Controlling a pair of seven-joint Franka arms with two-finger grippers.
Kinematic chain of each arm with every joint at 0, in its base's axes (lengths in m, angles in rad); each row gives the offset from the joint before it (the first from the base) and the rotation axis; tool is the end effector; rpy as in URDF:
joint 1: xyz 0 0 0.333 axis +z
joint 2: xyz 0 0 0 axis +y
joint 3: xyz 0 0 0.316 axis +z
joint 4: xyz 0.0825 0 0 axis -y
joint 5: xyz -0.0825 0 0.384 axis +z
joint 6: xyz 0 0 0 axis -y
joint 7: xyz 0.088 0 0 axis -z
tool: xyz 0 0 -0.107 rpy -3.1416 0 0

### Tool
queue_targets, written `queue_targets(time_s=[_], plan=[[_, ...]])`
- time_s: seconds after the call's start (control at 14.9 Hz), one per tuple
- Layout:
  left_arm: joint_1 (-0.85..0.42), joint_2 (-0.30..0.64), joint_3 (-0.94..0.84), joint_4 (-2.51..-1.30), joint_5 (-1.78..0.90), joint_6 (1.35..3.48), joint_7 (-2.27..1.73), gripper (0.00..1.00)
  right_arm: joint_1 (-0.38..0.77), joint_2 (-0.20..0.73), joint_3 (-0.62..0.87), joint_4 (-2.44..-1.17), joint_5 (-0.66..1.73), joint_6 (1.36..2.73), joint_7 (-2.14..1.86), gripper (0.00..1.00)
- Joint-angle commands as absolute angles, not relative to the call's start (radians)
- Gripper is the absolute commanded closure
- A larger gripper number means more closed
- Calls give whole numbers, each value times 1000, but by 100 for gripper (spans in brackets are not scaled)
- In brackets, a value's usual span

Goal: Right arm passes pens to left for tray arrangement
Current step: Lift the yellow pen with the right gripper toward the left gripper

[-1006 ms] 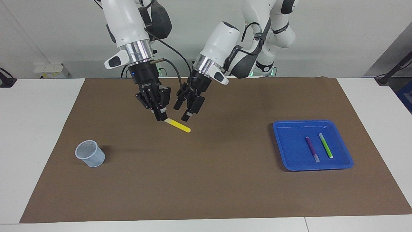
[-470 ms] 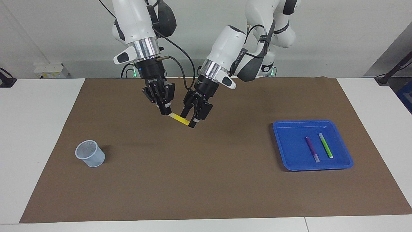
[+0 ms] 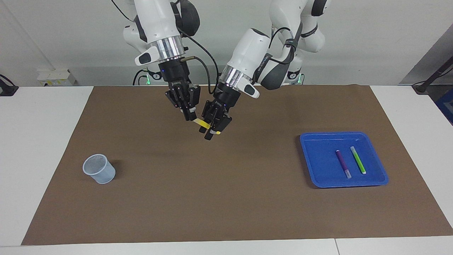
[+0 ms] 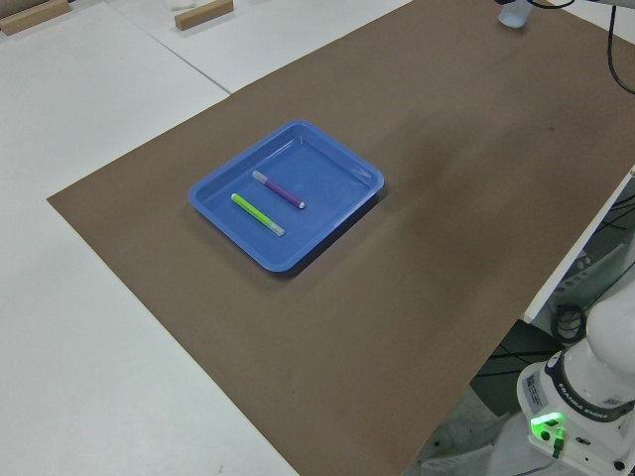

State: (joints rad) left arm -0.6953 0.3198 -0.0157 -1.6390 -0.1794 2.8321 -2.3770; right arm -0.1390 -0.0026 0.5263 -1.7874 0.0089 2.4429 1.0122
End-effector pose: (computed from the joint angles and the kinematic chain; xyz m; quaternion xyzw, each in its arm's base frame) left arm 0.5393 -0.4504 0.5361 0.5573 0.7129 -0.0516 0.4226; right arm 0.5643 0.2306 0.6172 -0.8999 0.2929 -0.2450 0.2104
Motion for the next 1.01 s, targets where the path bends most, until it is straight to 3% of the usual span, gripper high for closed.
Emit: queue_targets(time_s=[0.0,0.94], plan=[[-686,334,-20,-1624,-175,2839,-2376,51,-146,-38,528,-1833,34,2468,1025,100],[-689,201,-21,-1744,-175,2740,-2309,52,-132,-40,528,-1833,35,2467,1060,100]])
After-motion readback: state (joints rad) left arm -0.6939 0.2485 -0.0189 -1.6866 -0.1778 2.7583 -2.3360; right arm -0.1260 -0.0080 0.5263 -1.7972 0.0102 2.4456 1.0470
